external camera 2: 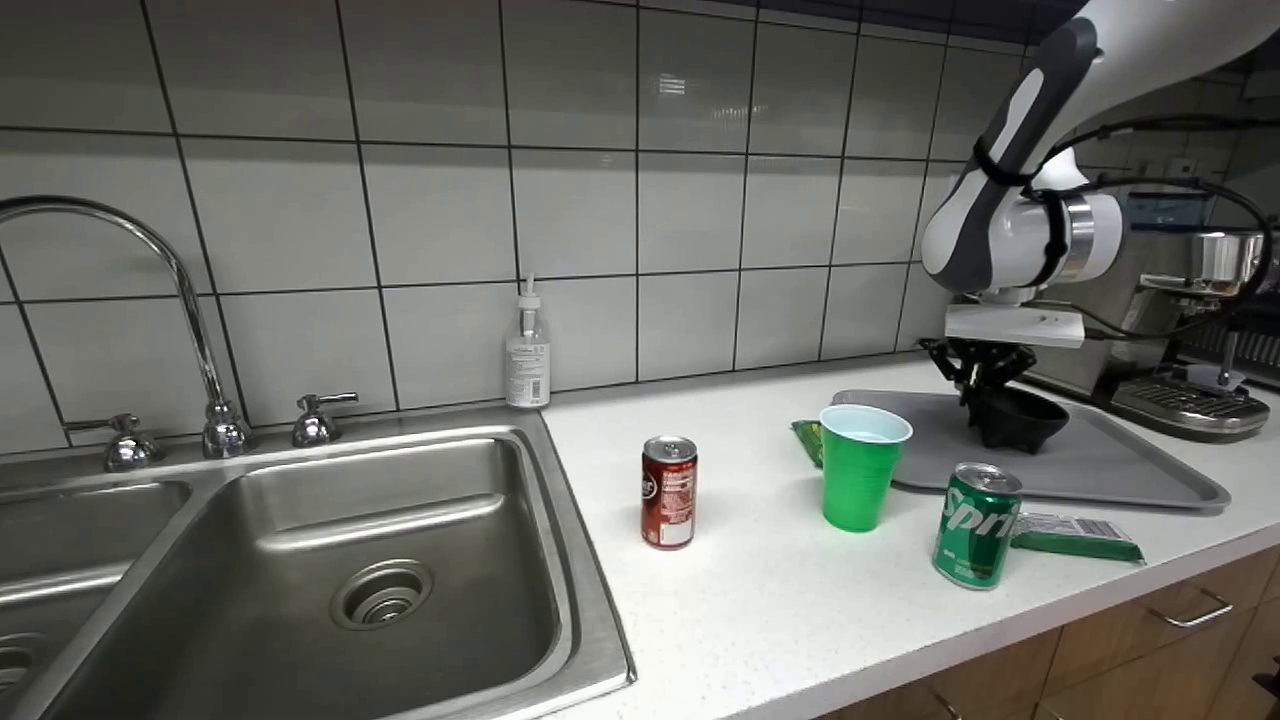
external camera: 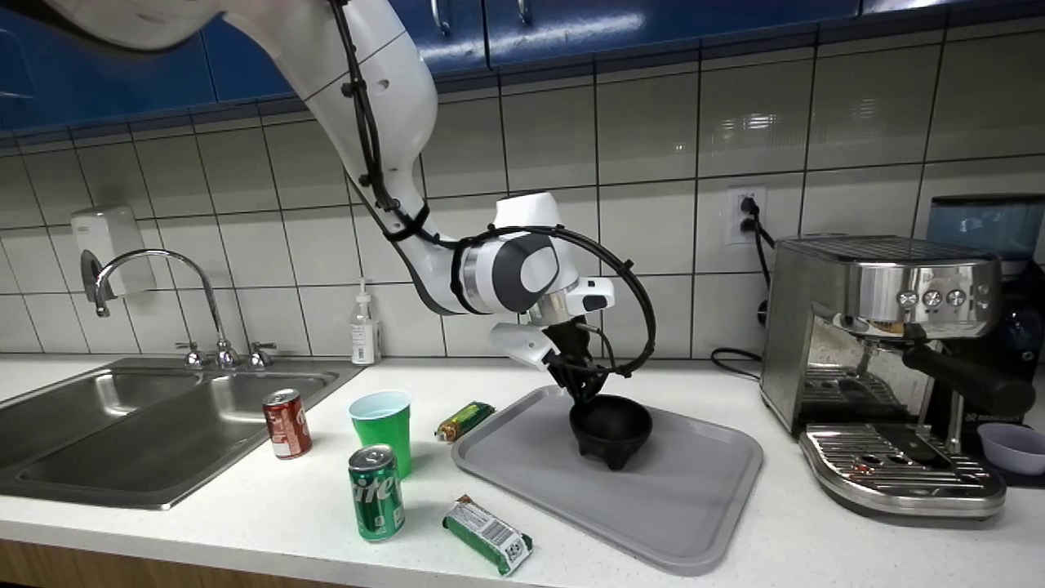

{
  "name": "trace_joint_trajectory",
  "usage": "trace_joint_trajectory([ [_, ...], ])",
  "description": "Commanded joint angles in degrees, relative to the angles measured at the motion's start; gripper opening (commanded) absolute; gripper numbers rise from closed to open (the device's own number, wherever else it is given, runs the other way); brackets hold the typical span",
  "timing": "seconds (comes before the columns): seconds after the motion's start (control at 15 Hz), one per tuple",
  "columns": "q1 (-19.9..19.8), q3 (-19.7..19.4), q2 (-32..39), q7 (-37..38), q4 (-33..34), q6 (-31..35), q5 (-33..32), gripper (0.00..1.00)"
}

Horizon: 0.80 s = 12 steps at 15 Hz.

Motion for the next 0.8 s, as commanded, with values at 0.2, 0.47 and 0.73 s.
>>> trace_joint_trajectory([
  [0.2, 4.5, -1.2, -3.1, 1.2, -1.7, -0.5, -3.2, 0.03],
  [0.47, 7.4, -1.6, -4.3, 1.6, -2.2, -0.1, -5.4, 0.03],
  [0.73, 9.7, -1.5, -5.0, 1.8, -2.3, 0.1, -7.3, 0.03],
])
